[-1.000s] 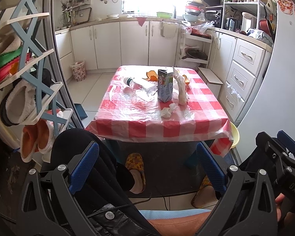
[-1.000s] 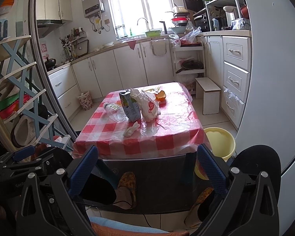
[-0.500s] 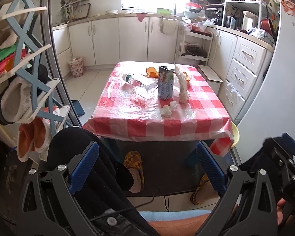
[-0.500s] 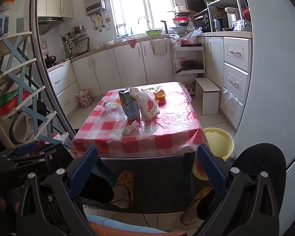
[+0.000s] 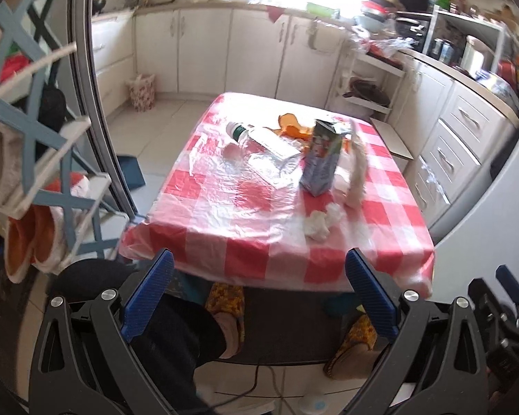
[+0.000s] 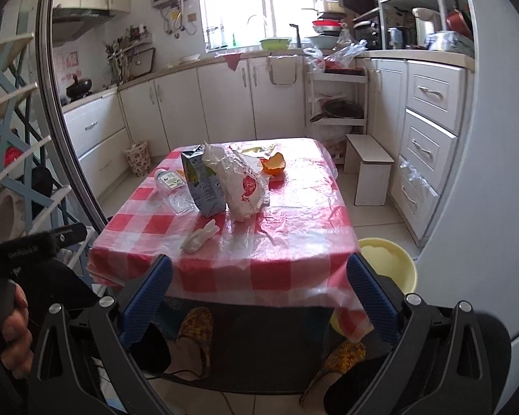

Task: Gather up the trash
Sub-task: 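Grasp the white plastic bag with the right gripper while the left gripper grasps the crumpled tissue, then carry the bag and tissue to the yellow bucket and release both, then return both open tools over the table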

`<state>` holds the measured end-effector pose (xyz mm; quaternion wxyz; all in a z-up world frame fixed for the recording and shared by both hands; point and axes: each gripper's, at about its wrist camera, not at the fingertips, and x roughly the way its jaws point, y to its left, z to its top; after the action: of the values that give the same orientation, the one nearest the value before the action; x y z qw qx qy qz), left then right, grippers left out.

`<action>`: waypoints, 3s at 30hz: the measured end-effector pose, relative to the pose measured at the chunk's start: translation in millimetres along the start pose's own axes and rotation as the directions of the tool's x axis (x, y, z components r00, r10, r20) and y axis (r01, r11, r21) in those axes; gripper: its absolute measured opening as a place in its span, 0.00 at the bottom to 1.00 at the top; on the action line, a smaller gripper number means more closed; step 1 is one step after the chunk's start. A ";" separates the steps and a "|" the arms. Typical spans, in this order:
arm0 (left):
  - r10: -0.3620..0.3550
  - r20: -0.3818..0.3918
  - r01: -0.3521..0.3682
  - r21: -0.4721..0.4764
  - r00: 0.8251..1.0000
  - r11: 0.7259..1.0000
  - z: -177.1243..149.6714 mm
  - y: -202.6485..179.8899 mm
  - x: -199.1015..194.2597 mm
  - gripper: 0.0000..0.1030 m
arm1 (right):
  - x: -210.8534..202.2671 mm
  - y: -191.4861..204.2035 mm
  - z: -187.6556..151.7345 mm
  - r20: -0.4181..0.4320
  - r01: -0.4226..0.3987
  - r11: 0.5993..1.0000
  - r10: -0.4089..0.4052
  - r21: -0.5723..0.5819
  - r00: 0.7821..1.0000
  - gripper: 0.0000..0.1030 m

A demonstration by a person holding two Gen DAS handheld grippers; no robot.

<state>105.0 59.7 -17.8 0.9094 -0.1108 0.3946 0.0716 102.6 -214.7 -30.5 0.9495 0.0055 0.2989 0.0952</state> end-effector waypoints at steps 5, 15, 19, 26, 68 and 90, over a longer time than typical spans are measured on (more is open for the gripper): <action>0.007 -0.030 -0.008 -0.042 1.000 0.999 18.9 3.8 35.5 0.92 | 53.1 4.3 20.6 -0.024 -0.009 0.996 0.007 -0.091 1.000 0.94; -0.050 -0.136 0.067 0.119 0.989 0.991 9.7 -47.7 109.9 0.92 | 155.4 17.2 59.0 -0.120 -0.081 0.989 0.066 -0.128 0.991 0.94; -0.029 -0.137 0.052 0.168 0.990 0.984 8.3 -63.6 127.1 0.92 | 186.0 16.4 68.5 -0.163 -0.106 0.989 0.087 -0.108 0.983 0.94; 0.000 -0.116 0.027 0.232 0.993 0.972 14.3 -89.8 158.2 0.92 | 221.7 -11.5 76.4 -0.220 -0.173 0.983 0.183 0.066 0.958 0.46; -0.479 -0.193 0.516 0.268 0.856 0.814 18.9 -277.0 132.2 0.14 | 102.8 -233.9 78.9 -0.024 0.084 0.860 -0.083 0.503 0.996 0.88; -0.388 -0.336 0.475 0.238 0.858 0.847 -13.0 -408.0 246.5 0.66 | 21.4 -249.6 90.8 0.255 0.016 0.842 -0.180 0.539 0.950 0.91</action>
<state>351.9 -327.0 -148.1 0.8437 -0.0611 0.4876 -0.2160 215.8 -451.7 15.1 0.9483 0.2660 0.1681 -0.0421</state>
